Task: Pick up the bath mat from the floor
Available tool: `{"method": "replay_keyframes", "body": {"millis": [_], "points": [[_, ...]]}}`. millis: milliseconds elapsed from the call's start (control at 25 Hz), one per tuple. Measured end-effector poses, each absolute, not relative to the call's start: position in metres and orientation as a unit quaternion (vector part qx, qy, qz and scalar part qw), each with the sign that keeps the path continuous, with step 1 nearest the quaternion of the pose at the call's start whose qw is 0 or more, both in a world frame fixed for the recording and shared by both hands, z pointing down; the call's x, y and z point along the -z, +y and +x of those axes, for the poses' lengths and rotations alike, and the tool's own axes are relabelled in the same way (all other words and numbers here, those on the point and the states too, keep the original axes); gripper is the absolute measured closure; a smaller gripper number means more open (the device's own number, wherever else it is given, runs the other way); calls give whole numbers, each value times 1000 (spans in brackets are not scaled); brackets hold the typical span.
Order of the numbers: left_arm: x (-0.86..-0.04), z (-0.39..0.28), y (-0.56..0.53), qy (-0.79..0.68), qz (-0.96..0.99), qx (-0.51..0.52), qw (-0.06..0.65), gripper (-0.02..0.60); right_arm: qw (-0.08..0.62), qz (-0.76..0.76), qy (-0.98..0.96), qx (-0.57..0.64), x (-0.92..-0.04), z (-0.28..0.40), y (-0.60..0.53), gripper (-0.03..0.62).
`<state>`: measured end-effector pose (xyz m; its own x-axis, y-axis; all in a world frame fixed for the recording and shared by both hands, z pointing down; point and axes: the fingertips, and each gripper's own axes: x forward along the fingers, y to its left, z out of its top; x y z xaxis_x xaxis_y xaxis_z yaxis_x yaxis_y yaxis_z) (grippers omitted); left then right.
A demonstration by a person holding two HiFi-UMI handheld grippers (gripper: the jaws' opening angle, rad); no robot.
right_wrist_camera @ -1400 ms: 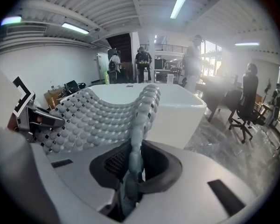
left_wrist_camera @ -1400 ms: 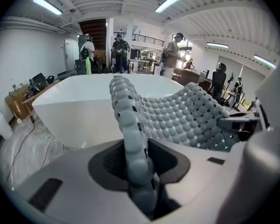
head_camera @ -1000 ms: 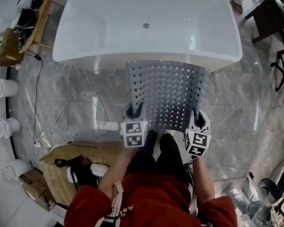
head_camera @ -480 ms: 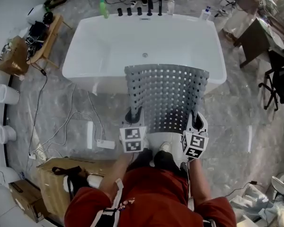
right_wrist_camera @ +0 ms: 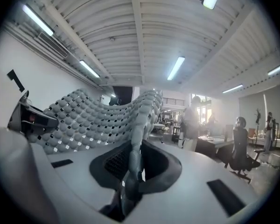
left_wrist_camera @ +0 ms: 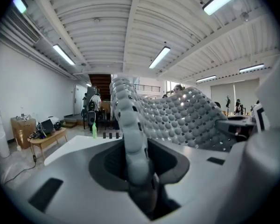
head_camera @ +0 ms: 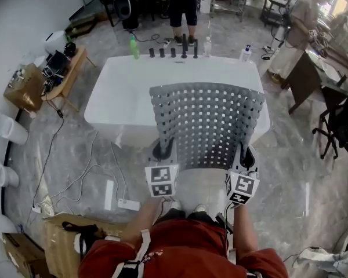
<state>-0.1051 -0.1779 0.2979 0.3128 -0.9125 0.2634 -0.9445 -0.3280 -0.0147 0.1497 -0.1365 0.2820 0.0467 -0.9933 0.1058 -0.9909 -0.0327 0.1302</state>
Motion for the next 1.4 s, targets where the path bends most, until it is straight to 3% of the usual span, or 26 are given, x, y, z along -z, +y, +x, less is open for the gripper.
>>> {"method": "replay_keyframes", "body": {"millis": [480, 880, 1400], "points": [[-167, -101, -205, -598, 801, -11, -31, 460, -15, 711, -692, 125, -147, 152, -160, 537], [-91, -102, -186, -614, 776, 60, -130, 460, -95, 713, -659, 220, -89, 158, -137, 537], [-105, -109, -192, -617, 776, 60, -115, 462, -81, 720, -654, 219, -98, 153, -141, 536]]}}
